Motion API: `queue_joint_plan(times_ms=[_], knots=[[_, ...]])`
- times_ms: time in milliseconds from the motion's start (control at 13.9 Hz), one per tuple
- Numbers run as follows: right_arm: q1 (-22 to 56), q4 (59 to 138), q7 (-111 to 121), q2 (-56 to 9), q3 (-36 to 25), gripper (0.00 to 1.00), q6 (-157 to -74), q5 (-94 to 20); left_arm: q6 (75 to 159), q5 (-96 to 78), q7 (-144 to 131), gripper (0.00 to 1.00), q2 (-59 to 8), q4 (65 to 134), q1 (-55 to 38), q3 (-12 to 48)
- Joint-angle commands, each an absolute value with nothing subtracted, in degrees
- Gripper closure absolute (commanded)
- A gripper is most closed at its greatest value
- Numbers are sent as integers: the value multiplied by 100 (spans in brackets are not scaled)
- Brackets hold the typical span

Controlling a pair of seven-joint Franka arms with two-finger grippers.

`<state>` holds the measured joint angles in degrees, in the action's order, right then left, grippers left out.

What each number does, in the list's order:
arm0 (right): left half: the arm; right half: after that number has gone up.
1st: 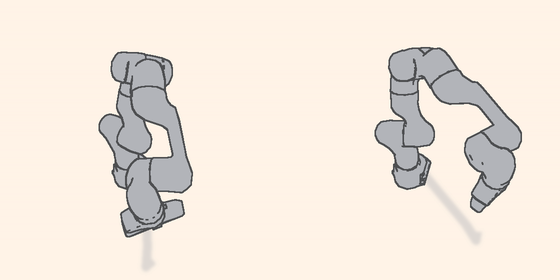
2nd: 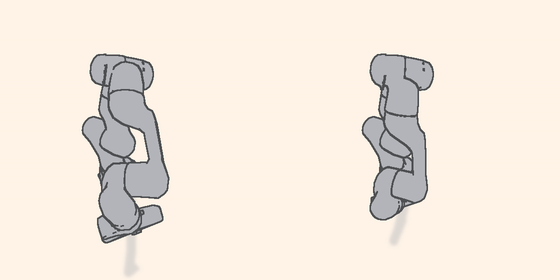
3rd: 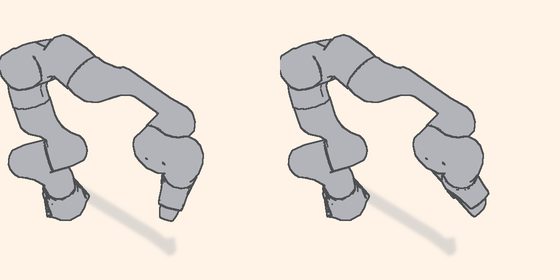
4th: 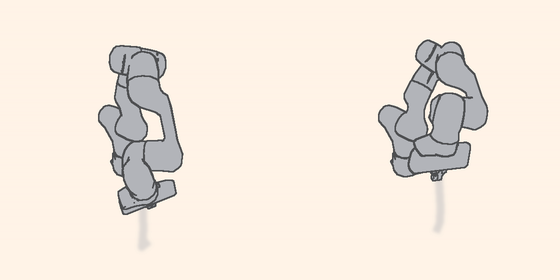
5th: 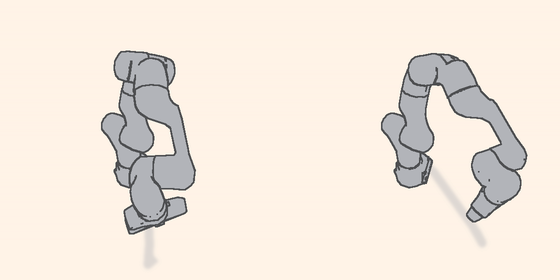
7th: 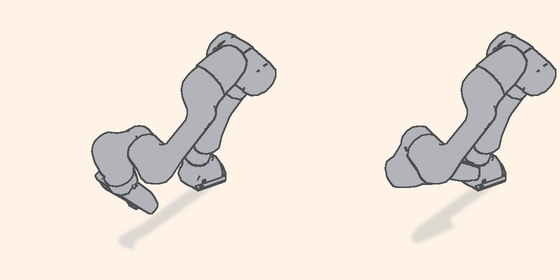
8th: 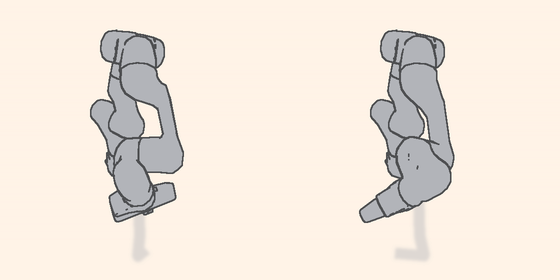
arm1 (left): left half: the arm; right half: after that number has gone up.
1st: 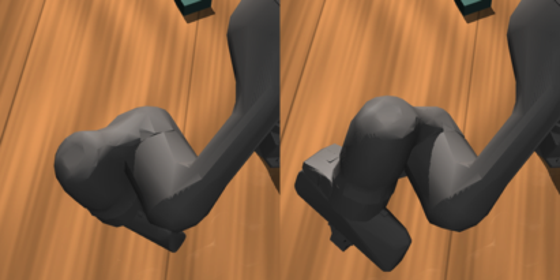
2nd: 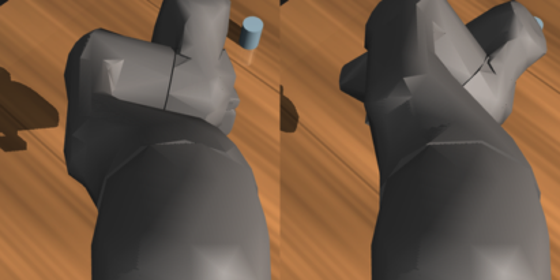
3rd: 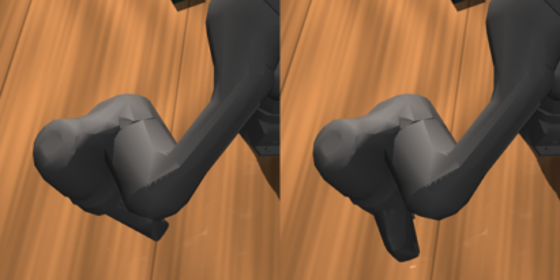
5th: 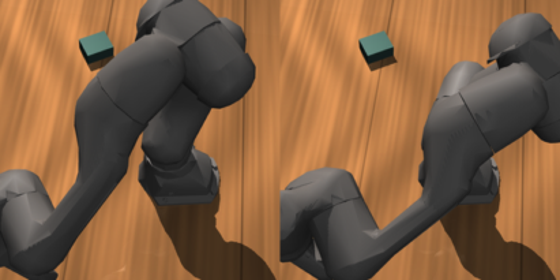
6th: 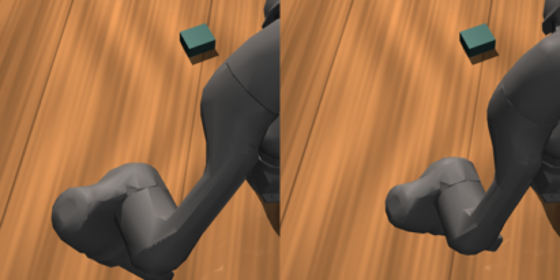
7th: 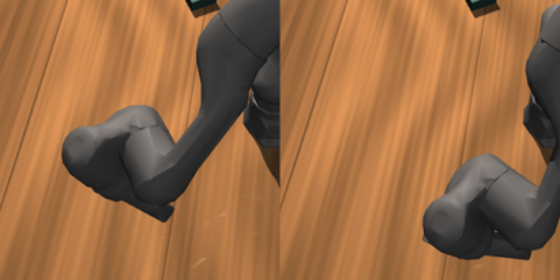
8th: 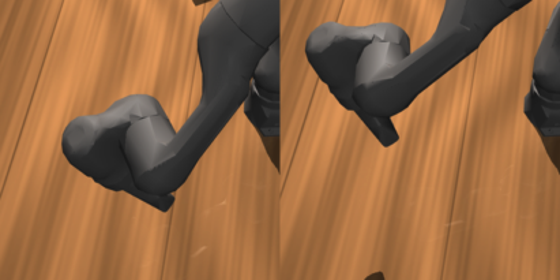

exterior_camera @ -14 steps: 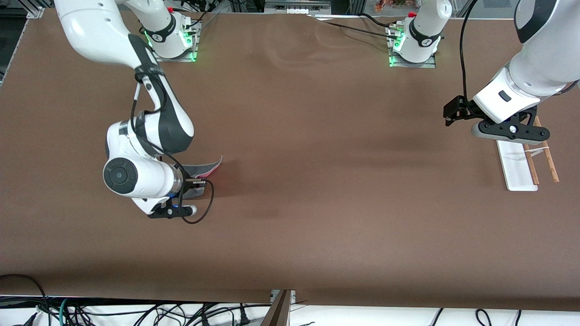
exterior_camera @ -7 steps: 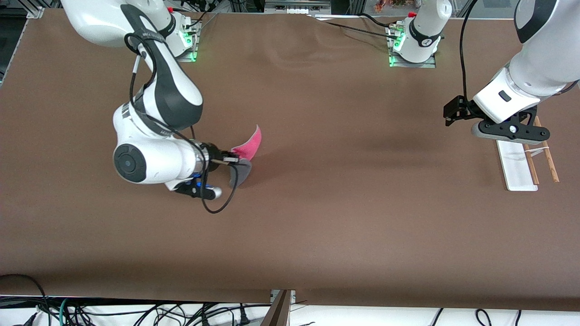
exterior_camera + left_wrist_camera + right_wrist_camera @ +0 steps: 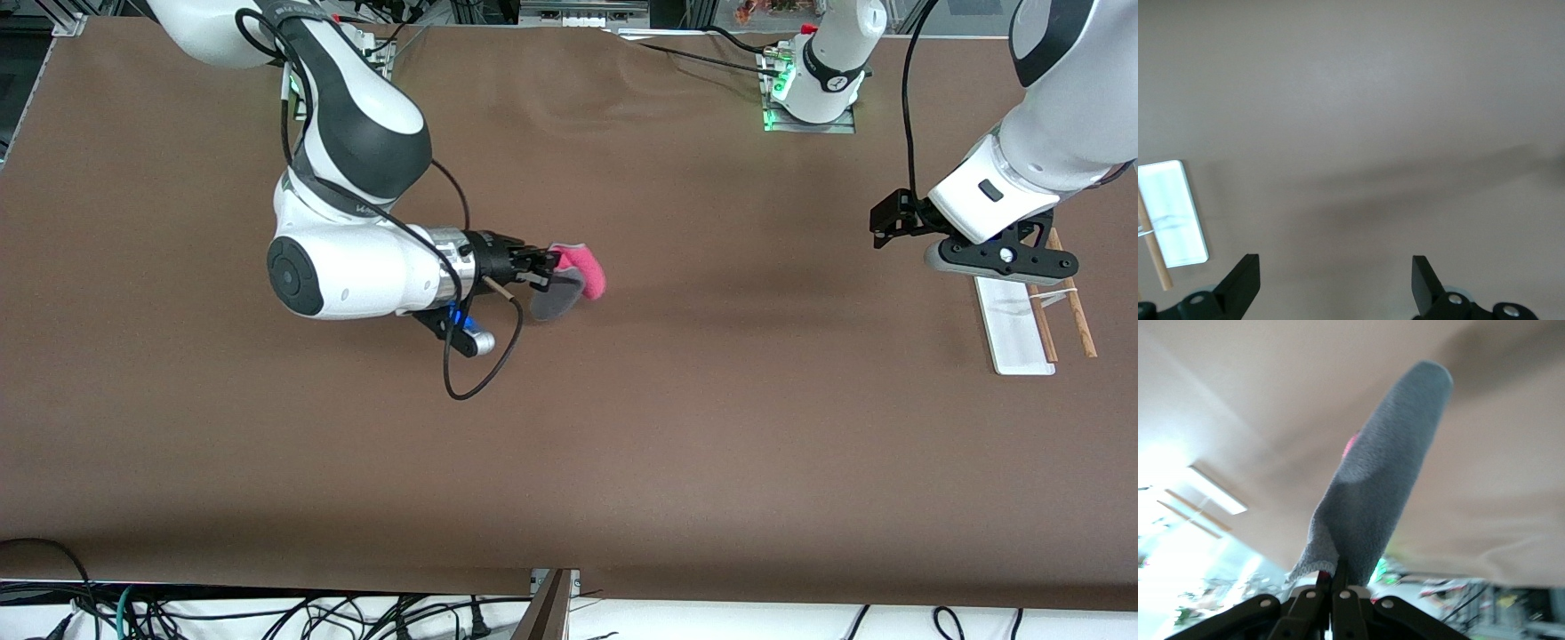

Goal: Pass towel and hang on rack
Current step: 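Lift the towel with the right gripper toward the table's middle, then hold the towel with the right gripper while the left gripper approaches it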

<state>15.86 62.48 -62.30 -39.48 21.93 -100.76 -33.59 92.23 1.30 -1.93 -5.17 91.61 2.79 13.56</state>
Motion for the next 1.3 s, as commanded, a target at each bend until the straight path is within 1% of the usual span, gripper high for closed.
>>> queue_joint_plan(times_ms=[0, 216, 433, 794, 1082, 1227], knots=[[1529, 6135, -7020, -4017, 2653, 100, -10483, -3533, 9219, -402, 87, 0, -948, 9000, 264, 1362], [1538, 6135, -7863, -4043, 3136, 100, -11317, -3560, 9500, -1097, 237, 0, -1344, 9061, 246, 1371], [1696, 6135, -8568, -4078, 3348, 100, -12065, -3568, 9553, -1887, 1191, 0, -1599, 9070, 132, 1441], [2056, 6135, -9070, -4104, 3349, 100, -12884, -3568, 9484, -2687, 2528, 0, -1380, 9149, 167, 1608], [2057, 6135, -9070, -4113, 3349, 100, -12902, -3568, 9045, -3383, 3451, 0, -1047, 9158, 448, 1608], [2057, 6135, -9140, -4113, 3349, 100, -12902, -3560, 9026, -3410, 3831, 0, -775, 9350, 440, 1608]])
